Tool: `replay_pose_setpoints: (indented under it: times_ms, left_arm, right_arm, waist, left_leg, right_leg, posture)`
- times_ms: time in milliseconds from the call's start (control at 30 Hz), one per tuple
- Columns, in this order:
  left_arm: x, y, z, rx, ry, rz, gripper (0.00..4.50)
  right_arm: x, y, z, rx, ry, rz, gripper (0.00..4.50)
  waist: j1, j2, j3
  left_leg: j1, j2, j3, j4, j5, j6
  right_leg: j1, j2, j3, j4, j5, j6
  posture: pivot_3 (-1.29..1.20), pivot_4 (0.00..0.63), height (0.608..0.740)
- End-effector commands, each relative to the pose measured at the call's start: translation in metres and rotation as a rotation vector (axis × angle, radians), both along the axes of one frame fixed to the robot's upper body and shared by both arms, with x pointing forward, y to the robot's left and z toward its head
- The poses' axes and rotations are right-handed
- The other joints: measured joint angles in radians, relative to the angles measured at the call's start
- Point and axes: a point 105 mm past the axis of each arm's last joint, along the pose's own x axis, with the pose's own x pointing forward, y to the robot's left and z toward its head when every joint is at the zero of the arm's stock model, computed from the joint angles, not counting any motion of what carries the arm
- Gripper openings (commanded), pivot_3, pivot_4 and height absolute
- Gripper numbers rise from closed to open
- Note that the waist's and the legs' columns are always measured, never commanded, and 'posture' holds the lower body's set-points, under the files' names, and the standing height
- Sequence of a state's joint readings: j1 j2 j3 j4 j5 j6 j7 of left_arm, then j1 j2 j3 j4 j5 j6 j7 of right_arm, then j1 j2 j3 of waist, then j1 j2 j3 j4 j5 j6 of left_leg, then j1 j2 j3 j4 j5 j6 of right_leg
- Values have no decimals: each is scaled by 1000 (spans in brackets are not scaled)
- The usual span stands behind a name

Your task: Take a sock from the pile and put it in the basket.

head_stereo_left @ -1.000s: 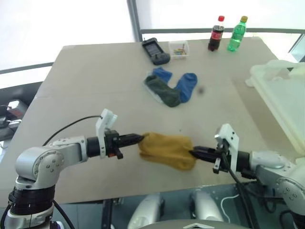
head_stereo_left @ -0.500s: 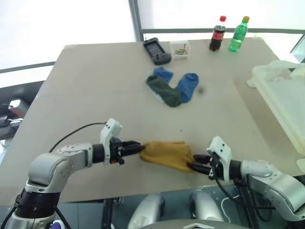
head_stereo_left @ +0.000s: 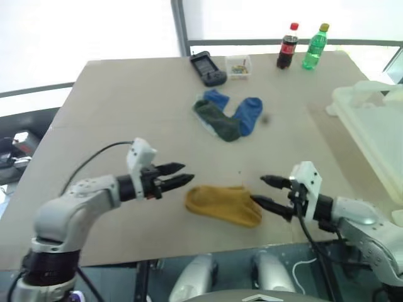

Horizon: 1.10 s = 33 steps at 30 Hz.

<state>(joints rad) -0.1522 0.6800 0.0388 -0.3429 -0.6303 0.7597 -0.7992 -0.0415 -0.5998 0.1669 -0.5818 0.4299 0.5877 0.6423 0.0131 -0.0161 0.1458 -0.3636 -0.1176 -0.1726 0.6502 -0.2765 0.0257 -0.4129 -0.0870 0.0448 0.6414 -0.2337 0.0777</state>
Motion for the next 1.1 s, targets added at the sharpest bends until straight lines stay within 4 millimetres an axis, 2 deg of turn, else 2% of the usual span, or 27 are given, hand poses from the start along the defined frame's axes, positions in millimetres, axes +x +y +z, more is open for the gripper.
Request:
replay_pose_setpoints:
  times_ms: [33,133,200,267,367,500,600,767,900,1100]
  left_arm:
    - [8,-7,-22,116,-64,12,2836]
    - [7,-3,-47,221,-78,14,2836]
    - [8,-1,-52,233,-87,22,2836]
    - [9,-1,-50,218,-98,34,2836]
    - [10,0,-36,145,-104,54,2836]
    - [-3,5,-4,-51,-19,18,2836]
    - [-15,13,3,-92,79,-17,2836]
    - [-27,22,-11,-14,197,-33,2836]
    - [-36,20,-22,23,256,-49,2836]
    - [-33,18,-40,93,308,-13,2836]
  right_arm:
    - [5,9,-26,-111,-35,19,3055]
    - [8,1,-56,-250,-37,31,3055]
    - [11,-4,-61,-266,-36,15,3055]
    - [13,-6,-56,-237,-45,2,3055]
    - [15,-3,-35,-125,-69,-13,3055]
    - [3,1,-2,6,-95,39,3055]
    - [-6,1,7,49,-68,68,3055]
    - [-11,2,2,34,-40,85,3055]
    - [-13,7,-4,21,-27,102,3055]
    - [-17,5,-20,-48,-7,116,3055]
  waist:
    - [0,0,0]
    - [0,0,0]
    - [0,0,-2]
    - [1,0,-2]
    - [1,0,-3]
    - [-2,0,-1]
    - [-2,1,-1]
    - [-1,1,0]
    - [0,1,1]
    - [1,1,1]
  left_leg:
    - [-1,0,0,0,0,0]
    - [-2,0,0,-1,0,0]
    - [0,0,1,-1,0,0]
    - [2,0,0,-1,0,0]
    - [3,0,-1,0,-1,1]
    - [2,0,-1,1,0,1]
    - [0,0,-1,0,0,0]
    - [0,0,-1,-1,0,1]
    - [0,0,-1,-1,0,1]
    - [1,0,-1,-1,0,1]
  right_leg:
    - [-1,0,0,0,0,0]
    - [-3,0,1,0,0,0]
    - [-1,0,1,-1,0,0]
    - [1,0,0,-1,0,0]
    - [2,1,0,0,0,0]
    - [1,2,0,1,0,0]
    - [-1,2,0,1,0,0]
    - [-1,2,0,-1,0,0]
    - [0,2,0,0,0,0]
    - [0,2,0,0,0,0]
  posture:
    - [0,150,740]
    - [0,150,740]
    - [0,150,740]
    - [0,150,740]
    - [0,150,740]
    - [0,150,740]
    - [0,150,740]
    - [0,150,740]
    - [0,150,740]
    - [0,150,740]
